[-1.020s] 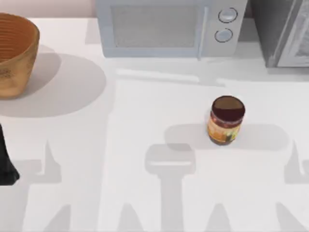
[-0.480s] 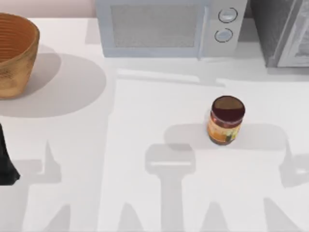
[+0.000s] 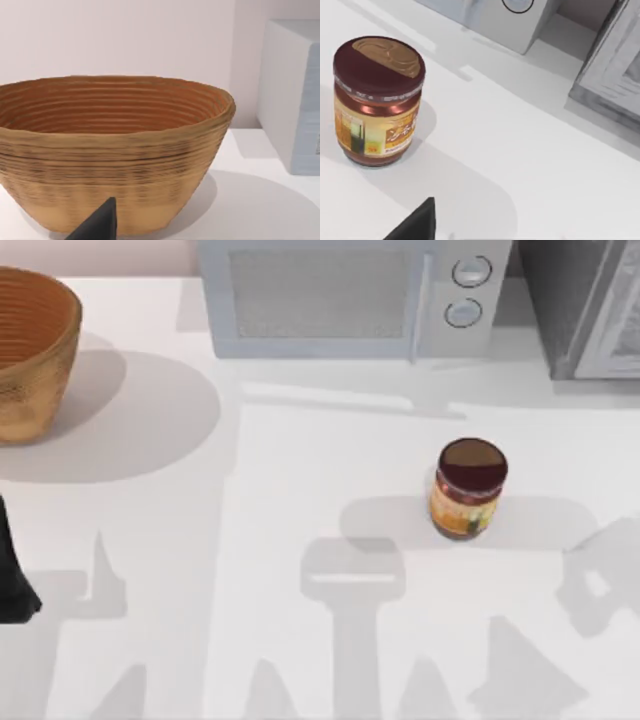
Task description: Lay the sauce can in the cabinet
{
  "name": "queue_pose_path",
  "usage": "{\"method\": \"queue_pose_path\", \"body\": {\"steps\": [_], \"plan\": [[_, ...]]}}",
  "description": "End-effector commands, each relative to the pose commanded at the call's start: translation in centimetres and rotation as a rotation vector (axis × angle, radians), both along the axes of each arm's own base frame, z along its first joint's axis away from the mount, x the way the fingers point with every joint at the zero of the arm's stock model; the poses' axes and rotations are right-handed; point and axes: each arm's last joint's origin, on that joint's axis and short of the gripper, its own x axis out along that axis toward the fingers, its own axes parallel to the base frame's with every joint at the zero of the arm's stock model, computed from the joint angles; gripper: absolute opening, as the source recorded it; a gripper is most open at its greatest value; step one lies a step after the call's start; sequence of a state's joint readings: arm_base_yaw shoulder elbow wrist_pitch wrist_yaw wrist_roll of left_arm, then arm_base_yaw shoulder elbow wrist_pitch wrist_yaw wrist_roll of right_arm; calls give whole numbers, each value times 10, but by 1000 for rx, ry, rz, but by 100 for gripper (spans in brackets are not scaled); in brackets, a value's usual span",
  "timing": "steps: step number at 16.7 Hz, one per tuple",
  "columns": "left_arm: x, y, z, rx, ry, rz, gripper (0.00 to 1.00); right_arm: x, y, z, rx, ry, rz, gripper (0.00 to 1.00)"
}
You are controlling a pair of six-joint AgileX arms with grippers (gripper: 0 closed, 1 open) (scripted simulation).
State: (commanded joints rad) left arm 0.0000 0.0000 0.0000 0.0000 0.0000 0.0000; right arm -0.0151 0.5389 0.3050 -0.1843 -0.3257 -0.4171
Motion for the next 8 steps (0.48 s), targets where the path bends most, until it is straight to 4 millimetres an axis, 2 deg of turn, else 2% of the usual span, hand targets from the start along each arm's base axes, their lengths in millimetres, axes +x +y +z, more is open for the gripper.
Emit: {"method": "queue_pose_path", "body": {"steps": [8], "plan": [[0, 0, 0, 0, 0, 0, 100, 43, 6, 11, -111, 153, 330, 100]]}}
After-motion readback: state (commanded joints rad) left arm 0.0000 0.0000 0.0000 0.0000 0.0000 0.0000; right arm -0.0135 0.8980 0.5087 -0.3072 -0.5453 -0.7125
